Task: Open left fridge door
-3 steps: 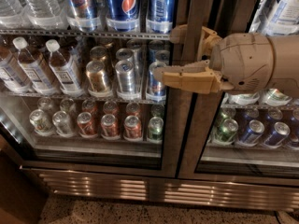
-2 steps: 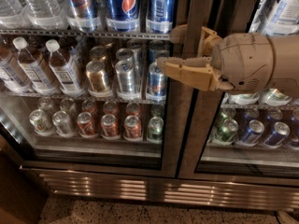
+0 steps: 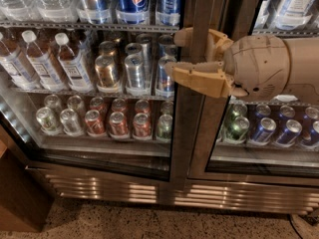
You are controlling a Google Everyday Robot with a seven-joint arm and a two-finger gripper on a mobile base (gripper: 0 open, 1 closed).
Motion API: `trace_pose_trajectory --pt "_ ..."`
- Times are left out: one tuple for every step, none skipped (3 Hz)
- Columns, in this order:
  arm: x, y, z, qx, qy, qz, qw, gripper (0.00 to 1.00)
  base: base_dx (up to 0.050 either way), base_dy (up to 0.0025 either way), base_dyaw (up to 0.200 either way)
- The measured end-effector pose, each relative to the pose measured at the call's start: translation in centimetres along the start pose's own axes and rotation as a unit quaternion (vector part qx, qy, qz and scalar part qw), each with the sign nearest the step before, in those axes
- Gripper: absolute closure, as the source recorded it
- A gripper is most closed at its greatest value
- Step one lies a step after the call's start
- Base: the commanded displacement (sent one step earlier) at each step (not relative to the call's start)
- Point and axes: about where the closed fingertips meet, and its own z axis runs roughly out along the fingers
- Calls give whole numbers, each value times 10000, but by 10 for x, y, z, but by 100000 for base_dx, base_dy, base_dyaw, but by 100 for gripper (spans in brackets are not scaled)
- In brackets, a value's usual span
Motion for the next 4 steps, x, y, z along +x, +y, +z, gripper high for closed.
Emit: trace_pose_trajectory --pt "0 0 0 0 0 0 10000 100 -5001 1 -10" --pt "0 0 0 0 0 0 10000 100 -5000 -2 8" --pt "0 0 0 0 0 0 10000 100 -4998 -6 45" --pt "0 0 0 0 0 0 10000 100 -2 3 -20032"
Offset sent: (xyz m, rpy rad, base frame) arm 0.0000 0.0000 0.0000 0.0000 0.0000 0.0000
